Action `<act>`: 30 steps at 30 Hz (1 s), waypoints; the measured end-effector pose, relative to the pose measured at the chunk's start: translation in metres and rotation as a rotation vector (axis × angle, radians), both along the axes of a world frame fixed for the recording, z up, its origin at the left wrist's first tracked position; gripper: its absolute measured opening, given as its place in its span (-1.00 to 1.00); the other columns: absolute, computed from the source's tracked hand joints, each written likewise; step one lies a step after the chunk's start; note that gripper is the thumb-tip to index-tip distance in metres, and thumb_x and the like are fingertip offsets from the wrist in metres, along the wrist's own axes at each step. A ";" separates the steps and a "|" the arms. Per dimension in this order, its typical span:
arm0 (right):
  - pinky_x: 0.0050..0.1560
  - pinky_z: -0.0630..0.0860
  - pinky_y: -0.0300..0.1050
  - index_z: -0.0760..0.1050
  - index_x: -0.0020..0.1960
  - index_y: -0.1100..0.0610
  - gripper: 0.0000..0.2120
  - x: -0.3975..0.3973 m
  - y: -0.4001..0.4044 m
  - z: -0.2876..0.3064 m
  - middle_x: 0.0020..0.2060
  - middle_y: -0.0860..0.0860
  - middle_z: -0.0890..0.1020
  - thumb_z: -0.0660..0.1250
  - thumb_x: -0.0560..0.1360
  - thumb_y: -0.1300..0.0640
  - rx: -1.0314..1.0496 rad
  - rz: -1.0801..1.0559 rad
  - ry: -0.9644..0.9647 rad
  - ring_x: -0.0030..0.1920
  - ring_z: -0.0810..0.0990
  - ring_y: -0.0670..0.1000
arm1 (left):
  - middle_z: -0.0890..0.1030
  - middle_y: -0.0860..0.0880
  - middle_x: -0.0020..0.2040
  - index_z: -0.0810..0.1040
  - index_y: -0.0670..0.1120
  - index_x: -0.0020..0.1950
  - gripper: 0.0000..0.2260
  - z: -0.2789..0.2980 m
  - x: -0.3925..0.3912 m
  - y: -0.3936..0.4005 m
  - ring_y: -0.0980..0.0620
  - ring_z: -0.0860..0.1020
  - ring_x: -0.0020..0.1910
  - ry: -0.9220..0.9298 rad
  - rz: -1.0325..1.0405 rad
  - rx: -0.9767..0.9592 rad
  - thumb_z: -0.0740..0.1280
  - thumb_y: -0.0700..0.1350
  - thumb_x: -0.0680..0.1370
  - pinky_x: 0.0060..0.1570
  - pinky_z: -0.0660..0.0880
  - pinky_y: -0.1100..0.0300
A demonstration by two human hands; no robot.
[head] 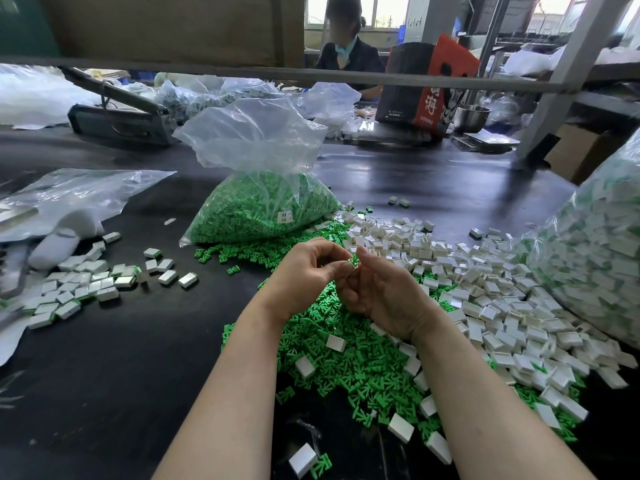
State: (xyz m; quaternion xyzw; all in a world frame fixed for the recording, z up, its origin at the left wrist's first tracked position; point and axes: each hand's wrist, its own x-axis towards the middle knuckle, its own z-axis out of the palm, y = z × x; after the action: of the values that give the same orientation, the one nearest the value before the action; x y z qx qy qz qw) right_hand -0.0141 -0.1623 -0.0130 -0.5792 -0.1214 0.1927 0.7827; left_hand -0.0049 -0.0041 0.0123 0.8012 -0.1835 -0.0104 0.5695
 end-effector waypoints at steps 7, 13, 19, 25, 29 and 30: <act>-0.33 0.18 -0.13 0.48 -0.11 0.18 -0.62 0.001 0.000 -0.002 -0.34 0.01 0.52 0.13 0.56 -0.13 0.030 0.025 -0.008 -0.36 0.39 -0.05 | 0.62 0.01 -0.16 0.60 -0.16 0.00 -0.93 -0.001 0.000 0.000 0.25 0.55 -0.21 0.020 -0.008 -0.043 0.40 -0.25 0.53 -0.10 0.47 0.40; -0.35 0.23 -0.17 0.48 -0.11 0.18 -0.63 0.002 0.000 -0.003 -0.34 0.02 0.52 0.14 0.54 -0.12 0.047 0.039 -0.009 -0.36 0.40 -0.05 | 0.63 -0.01 -0.14 0.61 -0.17 0.01 -0.92 0.000 0.000 0.001 0.18 0.56 -0.16 0.023 -0.008 -0.044 0.40 -0.24 0.53 -0.05 0.50 0.35; -0.34 0.18 -0.15 0.46 -0.11 0.17 -0.69 0.001 0.001 -0.003 -0.32 0.03 0.49 0.15 0.53 -0.07 0.062 0.015 -0.013 -0.37 0.37 -0.06 | 0.61 -0.03 -0.14 0.61 -0.20 0.01 -0.91 0.001 -0.001 0.000 0.15 0.56 -0.15 0.001 -0.007 -0.022 0.40 -0.26 0.53 -0.04 0.51 0.32; -0.33 0.26 -0.20 0.46 -0.07 0.17 -0.71 -0.001 0.001 -0.002 -0.31 0.00 0.51 0.11 0.59 -0.03 0.087 0.023 -0.012 -0.33 0.38 -0.08 | 0.61 -0.07 -0.10 0.61 -0.15 -0.03 -0.94 -0.001 0.000 0.000 0.14 0.56 -0.14 -0.004 0.003 -0.027 0.40 -0.26 0.52 -0.04 0.51 0.34; -0.32 0.31 -0.24 0.43 -0.01 0.19 -0.70 -0.001 0.001 -0.001 -0.32 -0.03 0.51 0.07 0.59 -0.02 0.106 0.057 0.002 -0.32 0.40 -0.09 | 0.63 -0.02 -0.13 0.60 -0.05 -0.08 -0.90 -0.002 0.001 0.002 0.14 0.58 -0.12 -0.001 0.003 -0.042 0.40 -0.25 0.53 0.02 0.53 0.26; -0.31 0.31 -0.24 0.43 0.00 0.19 -0.69 -0.001 0.001 -0.001 -0.31 -0.03 0.51 0.07 0.59 -0.03 0.105 0.060 0.000 -0.32 0.40 -0.09 | 0.63 -0.01 -0.14 0.60 -0.04 -0.09 -0.89 -0.002 0.001 0.003 0.15 0.58 -0.13 0.001 0.003 -0.047 0.40 -0.26 0.53 0.02 0.53 0.25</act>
State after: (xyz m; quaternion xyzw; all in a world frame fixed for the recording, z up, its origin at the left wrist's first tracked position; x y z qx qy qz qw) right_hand -0.0154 -0.1610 -0.0138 -0.5336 -0.1485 0.2095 0.8058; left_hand -0.0037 -0.0014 0.0099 0.7879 -0.1824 -0.0056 0.5882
